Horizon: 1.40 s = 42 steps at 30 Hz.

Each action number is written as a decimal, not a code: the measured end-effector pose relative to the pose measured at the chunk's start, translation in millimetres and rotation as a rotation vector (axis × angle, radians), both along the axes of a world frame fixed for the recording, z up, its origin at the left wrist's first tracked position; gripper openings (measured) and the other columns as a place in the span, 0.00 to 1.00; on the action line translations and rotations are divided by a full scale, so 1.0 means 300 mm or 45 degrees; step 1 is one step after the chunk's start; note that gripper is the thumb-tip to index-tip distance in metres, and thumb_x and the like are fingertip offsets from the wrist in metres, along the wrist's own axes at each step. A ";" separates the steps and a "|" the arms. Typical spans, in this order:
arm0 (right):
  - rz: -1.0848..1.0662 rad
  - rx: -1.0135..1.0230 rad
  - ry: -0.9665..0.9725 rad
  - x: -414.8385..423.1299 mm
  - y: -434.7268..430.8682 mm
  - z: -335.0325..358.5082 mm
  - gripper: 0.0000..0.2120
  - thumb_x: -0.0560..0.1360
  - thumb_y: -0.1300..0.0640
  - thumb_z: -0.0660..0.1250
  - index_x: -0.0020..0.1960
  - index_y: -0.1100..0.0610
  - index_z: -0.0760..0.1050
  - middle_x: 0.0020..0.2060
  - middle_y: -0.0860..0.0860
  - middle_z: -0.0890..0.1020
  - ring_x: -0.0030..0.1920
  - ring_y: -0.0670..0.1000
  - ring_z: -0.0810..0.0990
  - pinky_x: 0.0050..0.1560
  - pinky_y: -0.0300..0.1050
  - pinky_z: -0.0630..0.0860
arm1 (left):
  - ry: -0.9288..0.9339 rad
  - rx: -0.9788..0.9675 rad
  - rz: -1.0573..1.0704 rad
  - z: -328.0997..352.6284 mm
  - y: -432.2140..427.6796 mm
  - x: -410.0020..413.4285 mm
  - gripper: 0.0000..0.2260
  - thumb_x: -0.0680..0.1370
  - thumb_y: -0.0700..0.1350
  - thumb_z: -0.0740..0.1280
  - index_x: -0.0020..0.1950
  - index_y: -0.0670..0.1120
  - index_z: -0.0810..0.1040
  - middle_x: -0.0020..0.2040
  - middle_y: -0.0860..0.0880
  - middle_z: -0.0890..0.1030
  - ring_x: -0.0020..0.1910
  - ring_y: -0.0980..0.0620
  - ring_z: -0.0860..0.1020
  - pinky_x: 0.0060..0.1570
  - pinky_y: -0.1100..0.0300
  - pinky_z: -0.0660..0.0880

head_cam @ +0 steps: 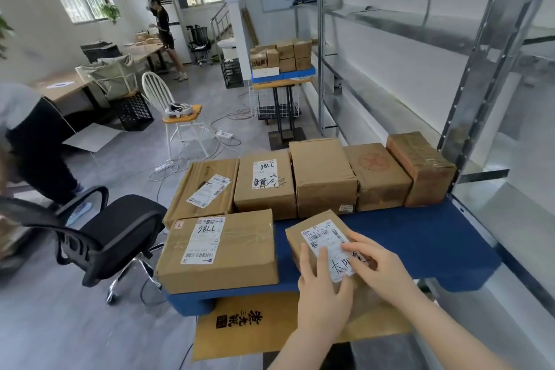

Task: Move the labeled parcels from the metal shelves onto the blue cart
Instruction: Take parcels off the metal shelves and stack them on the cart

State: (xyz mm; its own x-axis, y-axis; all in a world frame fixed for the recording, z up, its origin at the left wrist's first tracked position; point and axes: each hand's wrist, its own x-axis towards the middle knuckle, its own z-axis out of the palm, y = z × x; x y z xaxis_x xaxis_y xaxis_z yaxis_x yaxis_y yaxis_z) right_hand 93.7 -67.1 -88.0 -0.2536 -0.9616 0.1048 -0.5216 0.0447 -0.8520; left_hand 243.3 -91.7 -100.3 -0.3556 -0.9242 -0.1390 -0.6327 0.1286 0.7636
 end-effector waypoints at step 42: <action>-0.400 0.233 0.249 0.023 -0.388 -0.083 0.20 0.78 0.46 0.59 0.70 0.43 0.66 0.69 0.49 0.66 0.64 0.51 0.69 0.51 0.47 0.66 | -0.588 -0.148 0.582 0.065 -0.778 0.769 0.26 0.78 0.57 0.54 0.76 0.54 0.57 0.78 0.43 0.51 0.75 0.38 0.53 0.71 0.39 0.52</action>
